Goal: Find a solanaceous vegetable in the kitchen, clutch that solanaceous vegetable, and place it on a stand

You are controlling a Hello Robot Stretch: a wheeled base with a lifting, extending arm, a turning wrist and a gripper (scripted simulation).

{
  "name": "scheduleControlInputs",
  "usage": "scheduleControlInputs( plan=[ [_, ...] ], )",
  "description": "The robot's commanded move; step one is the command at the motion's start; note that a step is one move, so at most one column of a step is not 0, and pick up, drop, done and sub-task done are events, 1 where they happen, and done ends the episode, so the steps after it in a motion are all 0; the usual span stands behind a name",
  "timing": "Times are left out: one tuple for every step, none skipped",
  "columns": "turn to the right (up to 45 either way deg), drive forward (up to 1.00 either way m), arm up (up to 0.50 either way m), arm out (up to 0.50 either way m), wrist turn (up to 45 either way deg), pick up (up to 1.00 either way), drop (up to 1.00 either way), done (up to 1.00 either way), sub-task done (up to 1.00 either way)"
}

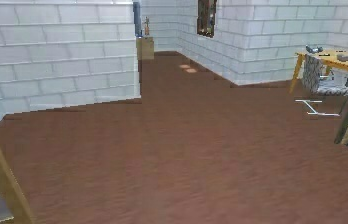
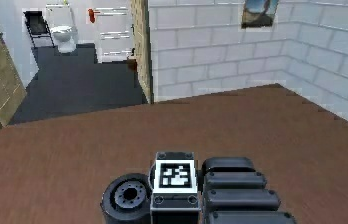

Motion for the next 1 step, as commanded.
scheduleControlInputs(
  plan=[
    [0.0, 1.0, 0.0, 0.0, 0.0, 0.0, 0.0, 0.0, 0.0]
  ],
)
